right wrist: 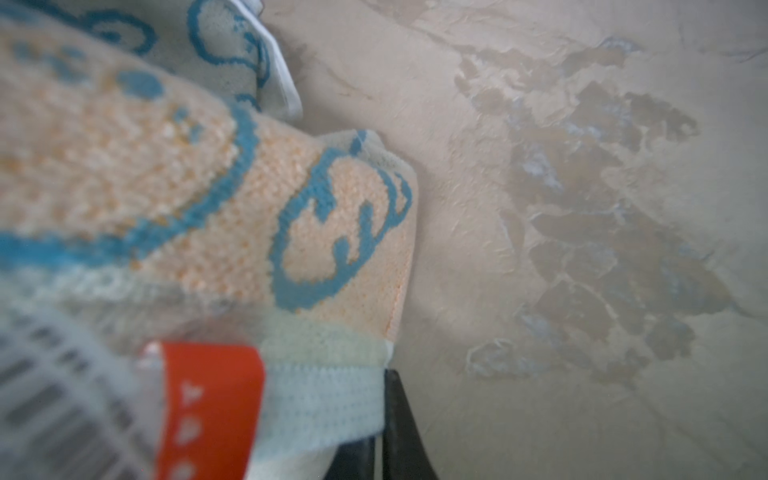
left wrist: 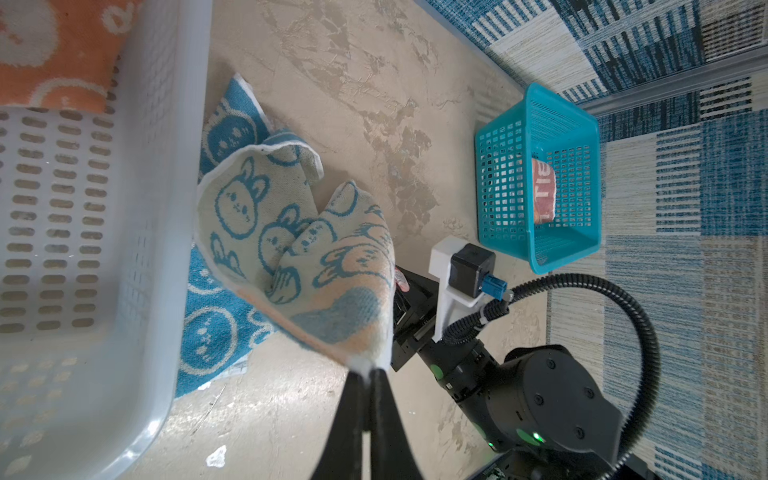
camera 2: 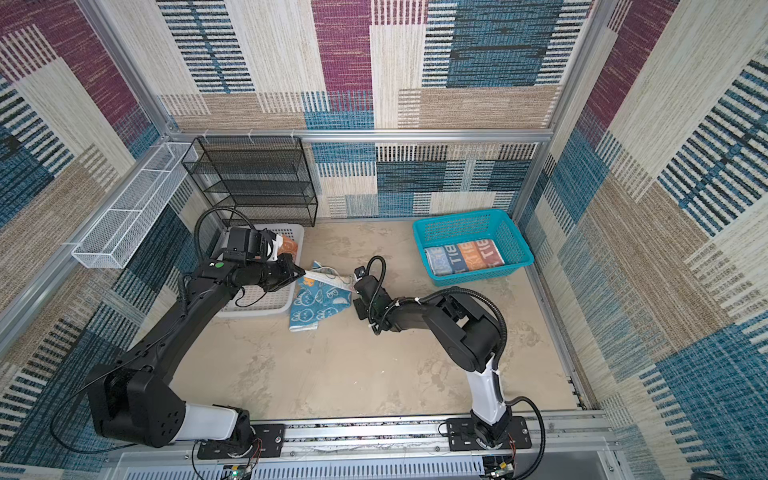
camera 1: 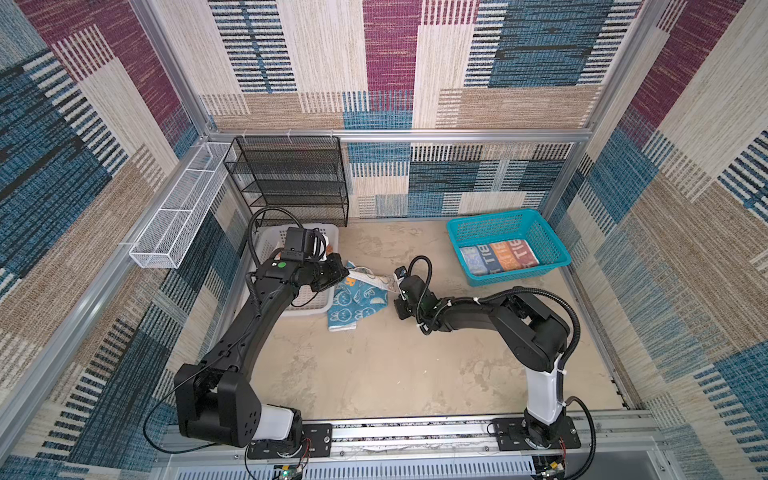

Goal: Fold and stack the towels

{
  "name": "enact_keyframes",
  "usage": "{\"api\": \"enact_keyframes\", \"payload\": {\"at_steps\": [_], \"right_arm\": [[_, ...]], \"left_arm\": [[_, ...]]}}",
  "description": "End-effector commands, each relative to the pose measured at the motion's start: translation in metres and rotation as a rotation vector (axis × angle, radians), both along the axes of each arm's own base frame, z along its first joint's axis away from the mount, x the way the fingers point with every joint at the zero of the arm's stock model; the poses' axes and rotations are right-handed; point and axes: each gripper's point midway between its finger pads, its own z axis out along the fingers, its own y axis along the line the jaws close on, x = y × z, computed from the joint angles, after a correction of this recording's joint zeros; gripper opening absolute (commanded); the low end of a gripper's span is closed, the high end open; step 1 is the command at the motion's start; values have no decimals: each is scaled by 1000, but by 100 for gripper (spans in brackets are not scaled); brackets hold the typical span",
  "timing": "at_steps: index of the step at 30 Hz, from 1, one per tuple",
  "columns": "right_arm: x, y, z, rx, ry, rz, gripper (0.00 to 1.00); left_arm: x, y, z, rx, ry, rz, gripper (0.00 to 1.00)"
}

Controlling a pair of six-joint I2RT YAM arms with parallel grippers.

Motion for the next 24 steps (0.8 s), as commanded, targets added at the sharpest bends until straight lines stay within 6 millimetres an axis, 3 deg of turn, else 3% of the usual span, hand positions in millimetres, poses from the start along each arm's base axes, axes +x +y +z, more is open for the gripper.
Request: {"api": "enact_keyframes", "payload": {"at_steps": [1, 5, 11, 14, 17, 18, 21, 24], "right_arm": [[9, 0, 36, 5, -65, -6, 0], [14, 2, 99, 43, -106, 23, 0], [11, -20, 247, 110, -277, 18, 0], [-7, -38, 327, 157, -388, 31, 0], [-29, -55, 379, 194, -459, 49, 0], [-40, -62, 408, 225, -500, 55, 0], [-69, -77, 443, 275, -546, 100, 0], [-100, -90, 463, 324, -574, 149, 0]], "left_arm": [[2, -2, 10, -11, -37, -15, 0], [10, -3, 41, -31, -93, -20, 0], [23, 2, 151, -38, -322, 8, 0], [21, 3, 205, -55, -431, 16, 0], [14, 2, 244, -90, -511, 11, 0], [10, 0, 254, -107, -531, 2, 0], [-9, -4, 281, -157, -576, -21, 0], [-40, -7, 299, -197, -615, -40, 0]]}}
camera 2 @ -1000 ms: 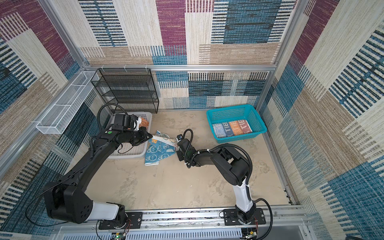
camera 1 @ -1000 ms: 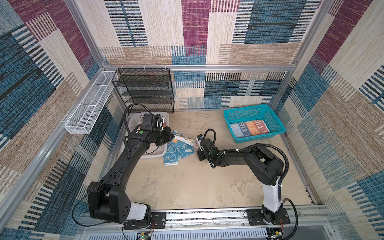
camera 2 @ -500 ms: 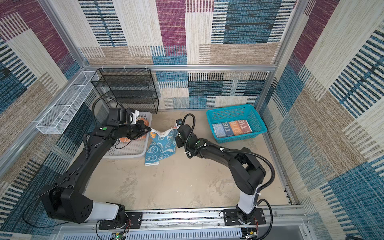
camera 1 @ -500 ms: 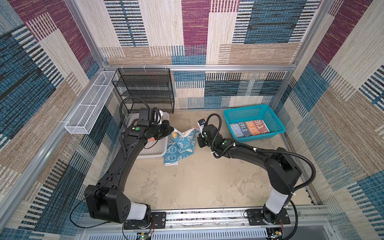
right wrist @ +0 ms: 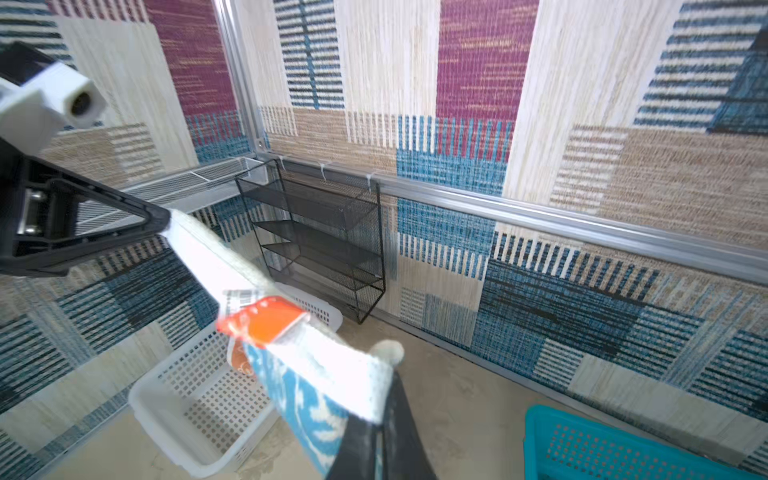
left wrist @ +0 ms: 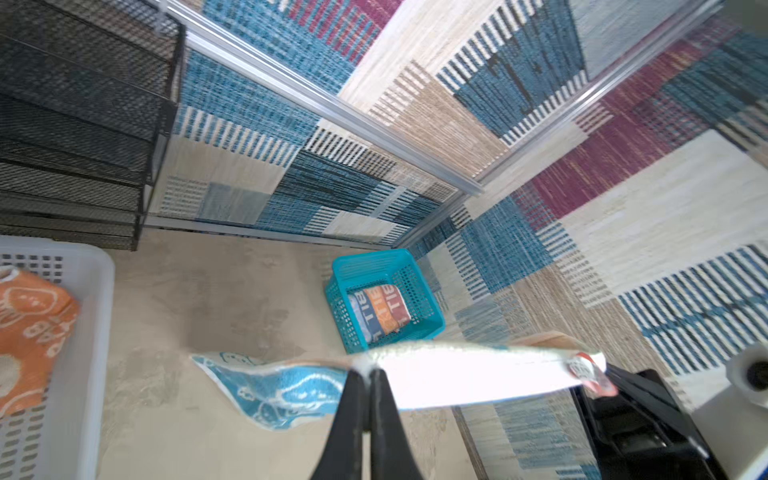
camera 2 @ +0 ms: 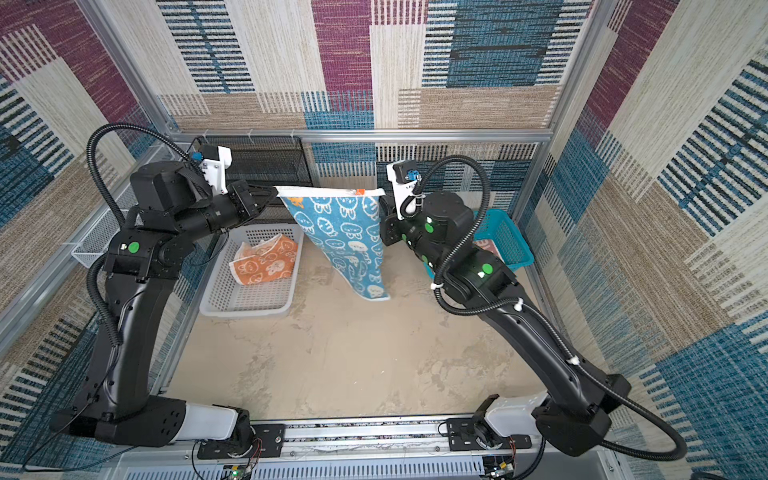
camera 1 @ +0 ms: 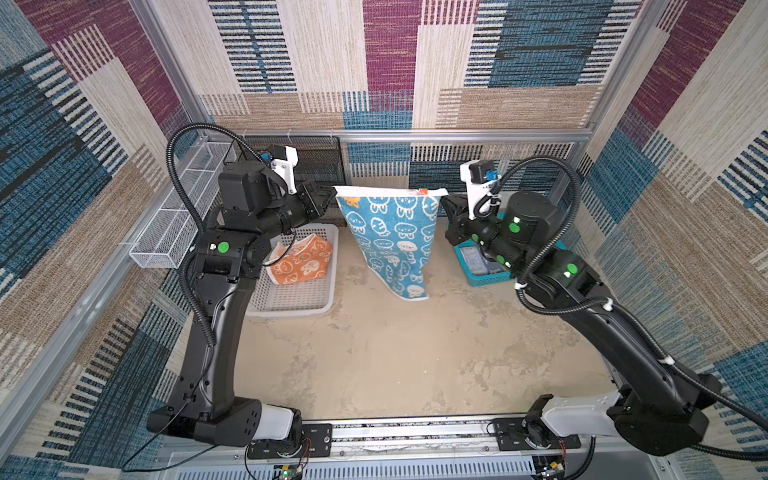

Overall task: Fold and stack the towels
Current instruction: 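Lift the towel by its tagged edge with both grippers, stretching it taut, then lower the hanging towel flat onto the table with both grippers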

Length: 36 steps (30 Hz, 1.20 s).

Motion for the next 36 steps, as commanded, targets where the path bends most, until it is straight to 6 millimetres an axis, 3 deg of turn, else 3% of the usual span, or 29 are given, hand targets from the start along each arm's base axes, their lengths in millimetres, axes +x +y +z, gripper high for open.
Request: {"api": "enact_keyframes", "payload": {"at_steps": [1, 8, 11, 14, 18, 22, 25, 29, 33, 36], "right_arm": [[-32, -12, 6, -17, -4, 69, 0], [-82, -38, 30, 37, -86, 149, 0], [-79, -42, 30, 37, -86, 119, 0], [-67, -36, 26, 18, -68, 99, 0], [-33, -24, 10, -26, -11, 34, 0], [32, -29, -29, -39, 132, -20, 0], [87, -41, -76, -43, 258, -66, 0], [147, -38, -146, -83, 407, -74, 0], [186, -31, -205, -89, 519, -45, 0], [207, -32, -243, -120, 578, -59, 0]], "left_arm": [[-32, -1, 18, -46, -25, -15, 0], [-99, 5, 38, -131, -80, -26, 0], [-108, 4, 37, -168, -68, -46, 0], [-100, 2, 29, -165, -51, -39, 0], [-60, 4, 3, -80, -6, 26, 0], [6, -3, -42, 6, 84, 56, 0], [61, -11, -93, 73, 177, 68, 0], [126, -21, -171, 150, 315, 74, 0], [175, -30, -235, 207, 409, 64, 0], [202, -32, -259, 254, 417, 62, 0]]}}
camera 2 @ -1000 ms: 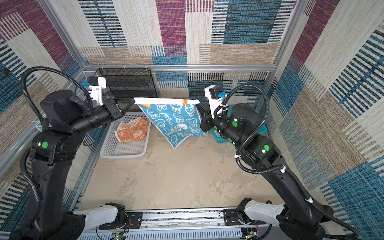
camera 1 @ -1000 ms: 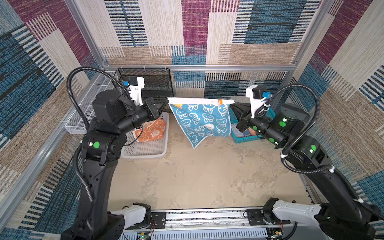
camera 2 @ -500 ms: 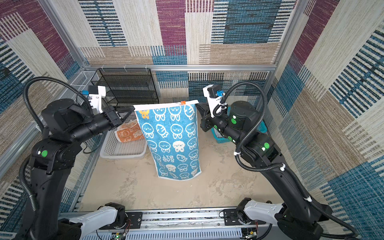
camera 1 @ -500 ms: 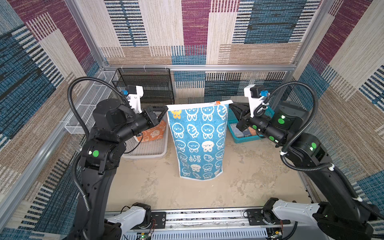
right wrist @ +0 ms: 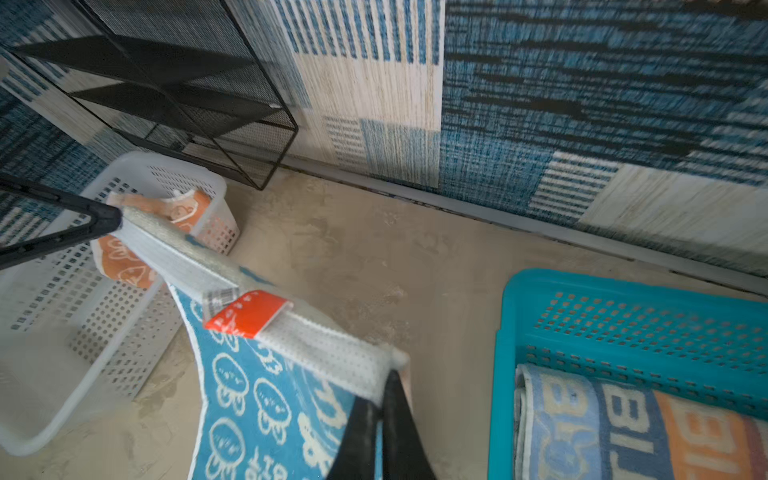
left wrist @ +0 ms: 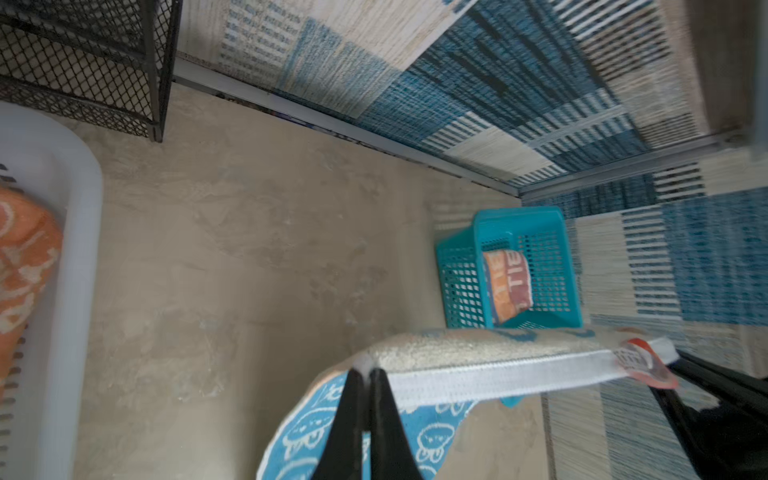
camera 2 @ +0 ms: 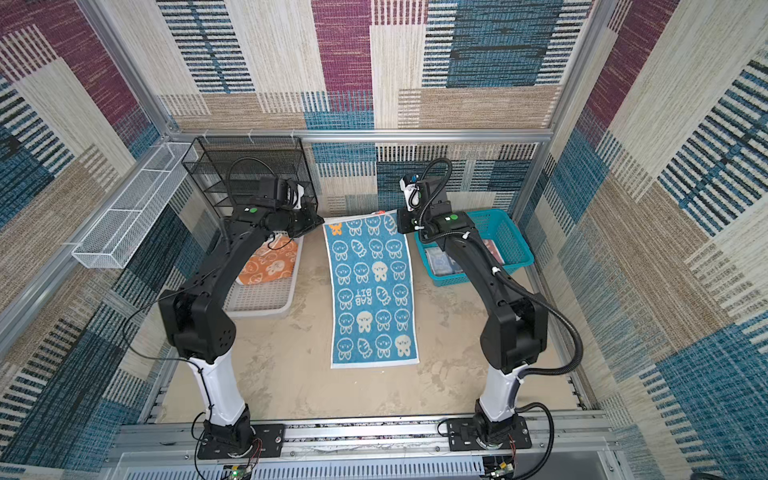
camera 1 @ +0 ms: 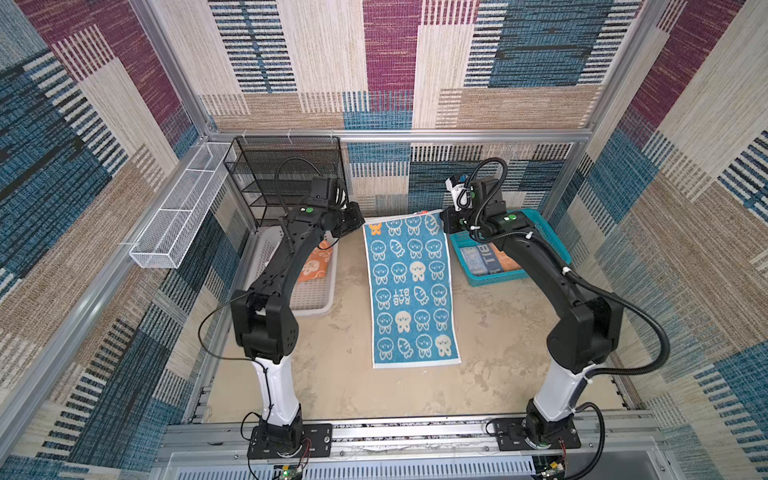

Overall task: Fold and stack the towels
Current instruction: 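Lower the hanging towel flat onto the table with both grippers, then fold the held edge over the towel away from the robot with both grippers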

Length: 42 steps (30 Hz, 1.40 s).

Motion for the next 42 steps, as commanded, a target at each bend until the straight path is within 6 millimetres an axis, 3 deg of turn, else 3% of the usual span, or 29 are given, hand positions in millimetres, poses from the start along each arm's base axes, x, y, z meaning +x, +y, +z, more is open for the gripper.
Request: {"api": "enact_keyframes", "payload": {"at_steps": [1, 5, 9, 20, 26, 29, 31, 37, 39, 42], "right_arm": [[18, 6, -21, 17, 28, 19, 0], [26, 5, -59, -2, 97, 19, 0], [12, 7, -83, 24, 156, 25, 0], [-71, -5, -166, -5, 346, -9, 0], [-111, -2, -201, -51, 408, -10, 0], [-121, -4, -204, -50, 408, -18, 0], [-120, -7, -195, -50, 387, -33, 0], [-119, -11, -150, -40, 312, -43, 0], [-124, -13, -146, -42, 310, -45, 0], [-139, -14, -157, -40, 338, -44, 0]], "left_arm": [[22, 5, -12, 82, -36, -15, 0], [30, 4, -32, 114, -8, -32, 0], [15, 6, -56, 131, 53, -43, 0], [-78, 16, -116, 166, 237, -27, 0], [-124, 21, -146, 170, 297, -28, 0], [-141, 21, -163, 154, 319, -33, 0], [-148, 21, -165, 156, 320, -37, 0], [-153, 19, -125, 126, 251, -45, 0], [-159, 17, -116, 108, 239, -50, 0], [-174, 5, -125, 98, 259, -81, 0]]}}
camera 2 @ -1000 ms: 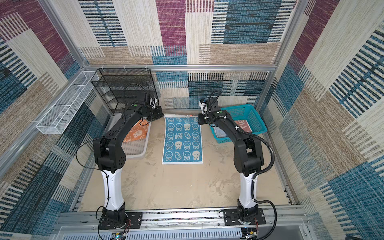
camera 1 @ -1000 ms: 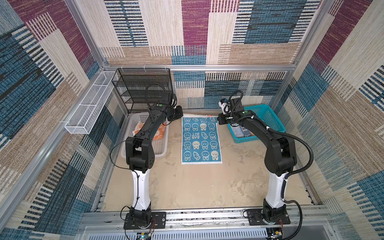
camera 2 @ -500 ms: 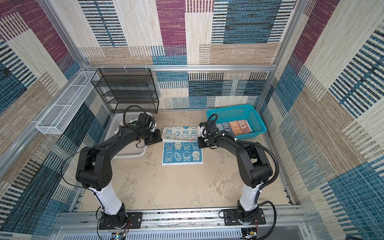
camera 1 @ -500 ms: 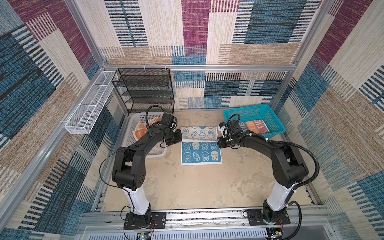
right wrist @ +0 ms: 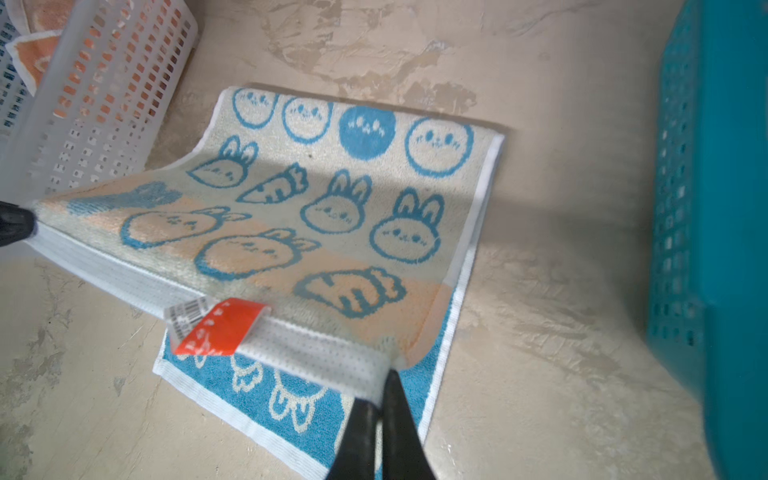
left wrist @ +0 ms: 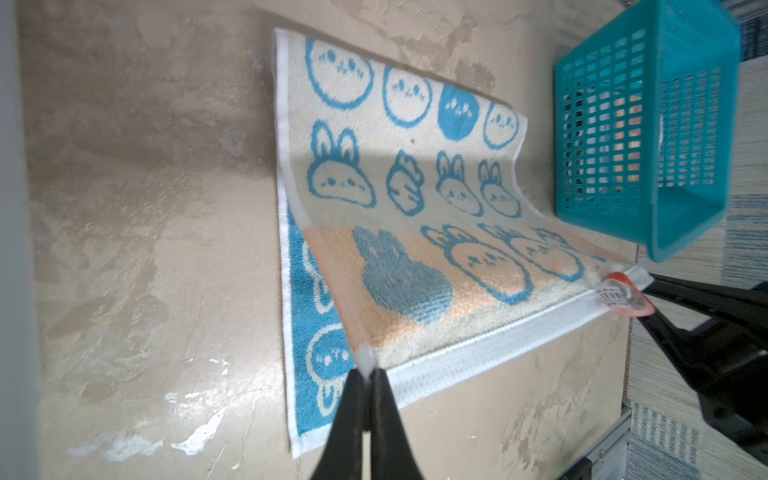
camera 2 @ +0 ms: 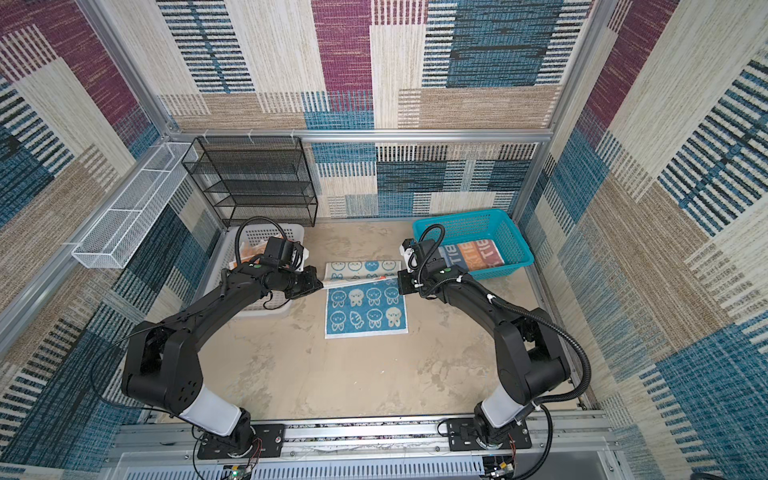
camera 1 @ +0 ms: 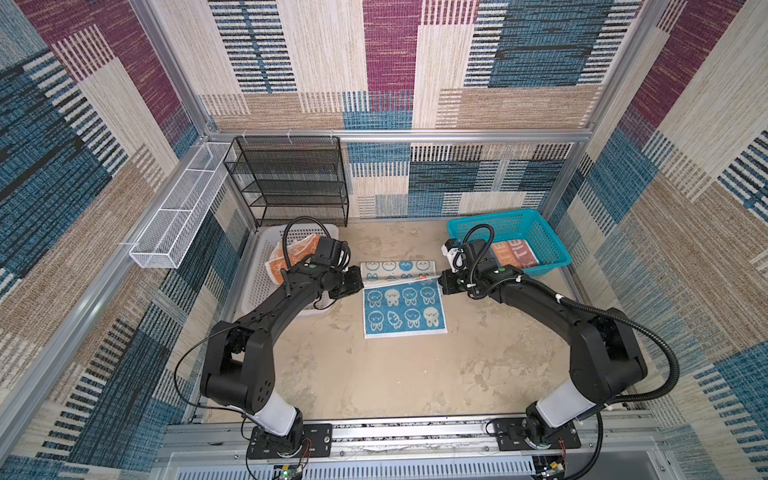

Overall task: Fold and stack the towels
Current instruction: 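Fold the held edge over the towel away from the robot with both grippers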

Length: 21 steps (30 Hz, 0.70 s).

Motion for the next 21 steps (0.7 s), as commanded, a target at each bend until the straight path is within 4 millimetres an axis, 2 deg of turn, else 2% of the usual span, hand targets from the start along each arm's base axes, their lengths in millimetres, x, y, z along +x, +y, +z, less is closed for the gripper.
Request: {"api": "enact_keyframes", "payload": {"at_steps": [1, 6, 10, 16, 21], "right_arm": [[-17, -8, -21, -38, 56, -32, 0], [-41, -2, -68, -42, 153, -18, 0], [-53, 0, -96, -35, 214, -8, 0], [-51, 3, -113, -37, 238, -4, 0], [-32, 8, -108, -54, 218, -8, 0]], "left_arm": [[-20, -7, -21, 5, 68, -6, 0], [-43, -19, -72, 17, 174, -37, 0], [-50, -17, -94, 63, 211, -46, 0], [-39, -15, -110, 118, 243, -59, 0], [-15, -12, -112, 139, 246, -52, 0]]}}
